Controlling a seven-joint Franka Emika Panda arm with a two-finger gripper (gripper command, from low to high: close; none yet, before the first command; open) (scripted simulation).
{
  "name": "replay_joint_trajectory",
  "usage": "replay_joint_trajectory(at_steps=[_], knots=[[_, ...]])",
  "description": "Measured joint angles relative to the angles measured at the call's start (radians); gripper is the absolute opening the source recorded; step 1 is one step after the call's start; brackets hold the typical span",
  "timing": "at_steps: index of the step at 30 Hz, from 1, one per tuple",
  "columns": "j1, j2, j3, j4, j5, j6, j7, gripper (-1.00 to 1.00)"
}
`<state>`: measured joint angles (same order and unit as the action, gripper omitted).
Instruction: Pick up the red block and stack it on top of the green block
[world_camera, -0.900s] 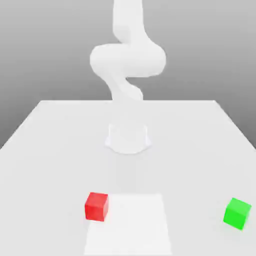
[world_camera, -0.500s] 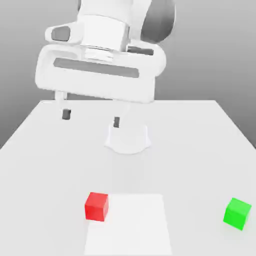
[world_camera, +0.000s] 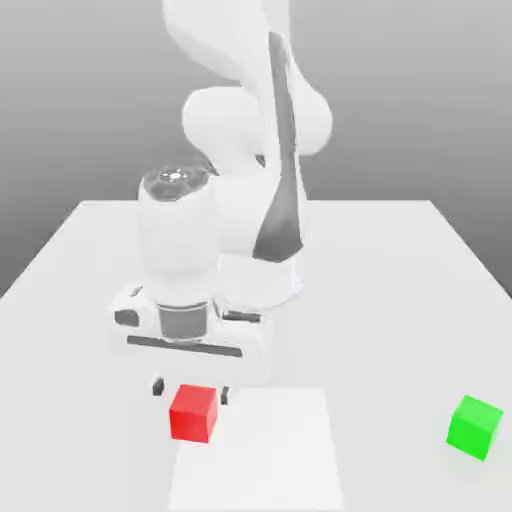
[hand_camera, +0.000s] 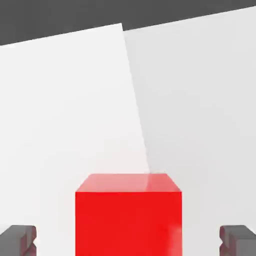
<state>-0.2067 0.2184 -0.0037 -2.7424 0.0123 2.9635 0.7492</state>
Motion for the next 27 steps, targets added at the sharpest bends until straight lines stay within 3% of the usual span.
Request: replay_joint_trajectory(at_steps=[1,8,16,27], knots=[[0.001,0.024,-0.001,0.003,-0.001,0.02,0.0,-1.0],[-0.001,0.027,0.001,0.003,-0.004,0.023,0.003,-1.0],[-0.006,-0.183,0.005,-0.027,-0.01,-0.157,0.008,-1.0],[0.288,-0.149,0.159,0.124,-0.027,-0.279,0.303,-1.0]])
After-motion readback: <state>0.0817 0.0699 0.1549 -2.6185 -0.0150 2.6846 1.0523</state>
